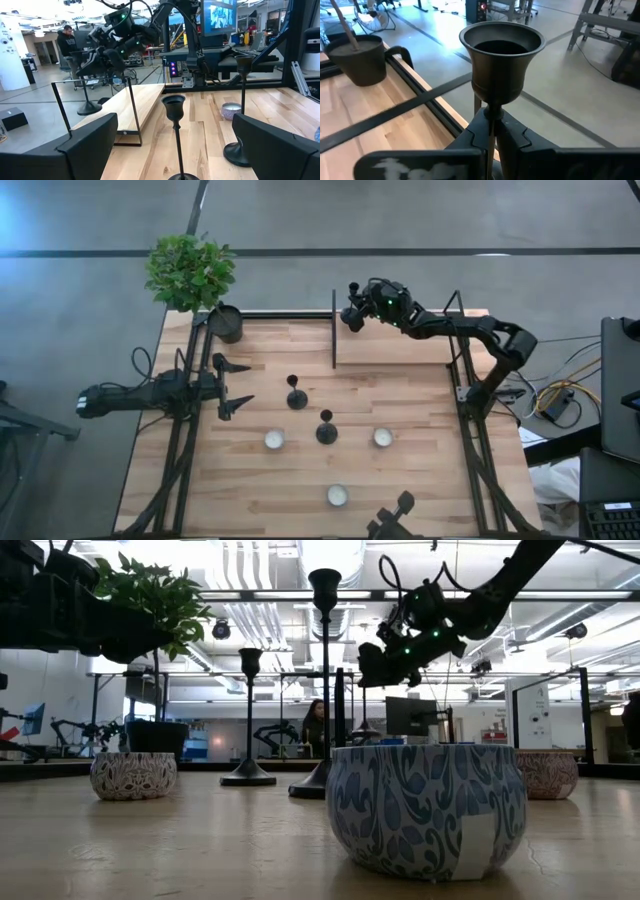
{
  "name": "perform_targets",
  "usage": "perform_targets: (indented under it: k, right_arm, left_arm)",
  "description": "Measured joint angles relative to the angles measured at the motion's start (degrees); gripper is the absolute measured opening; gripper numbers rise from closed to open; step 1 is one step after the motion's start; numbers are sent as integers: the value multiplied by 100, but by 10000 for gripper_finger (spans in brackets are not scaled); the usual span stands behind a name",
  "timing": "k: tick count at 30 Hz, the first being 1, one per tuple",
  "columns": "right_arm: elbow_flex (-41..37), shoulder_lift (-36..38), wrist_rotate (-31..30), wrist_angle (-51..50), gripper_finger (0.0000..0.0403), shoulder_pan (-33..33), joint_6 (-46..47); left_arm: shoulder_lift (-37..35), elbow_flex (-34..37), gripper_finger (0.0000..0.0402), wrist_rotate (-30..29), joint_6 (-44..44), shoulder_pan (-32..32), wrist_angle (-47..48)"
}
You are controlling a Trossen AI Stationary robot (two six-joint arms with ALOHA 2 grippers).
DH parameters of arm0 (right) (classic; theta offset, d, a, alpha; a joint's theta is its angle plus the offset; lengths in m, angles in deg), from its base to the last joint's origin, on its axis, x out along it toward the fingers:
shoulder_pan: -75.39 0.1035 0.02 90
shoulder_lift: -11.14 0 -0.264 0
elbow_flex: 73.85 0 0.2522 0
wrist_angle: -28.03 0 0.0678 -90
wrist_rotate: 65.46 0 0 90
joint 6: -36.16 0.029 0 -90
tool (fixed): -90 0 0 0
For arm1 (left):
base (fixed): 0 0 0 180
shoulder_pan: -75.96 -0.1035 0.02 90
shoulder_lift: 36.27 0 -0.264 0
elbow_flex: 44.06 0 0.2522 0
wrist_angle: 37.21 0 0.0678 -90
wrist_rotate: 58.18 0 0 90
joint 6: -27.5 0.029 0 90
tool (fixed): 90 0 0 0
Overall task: Pick & Place candle stick holders
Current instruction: Put the top right black candle holder on the shelf
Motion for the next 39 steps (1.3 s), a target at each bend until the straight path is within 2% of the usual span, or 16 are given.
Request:
perform_targets:
  k: [12, 39]
  right_arm:
    - [-15, -49, 6, 18, 11, -54, -175]
    - [136, -330, 522, 77, 11, -127, -294]
  left_arm:
    - [1, 2, 399, 2, 1, -1, -1]
    - [0, 0, 399, 0, 0, -1, 0]
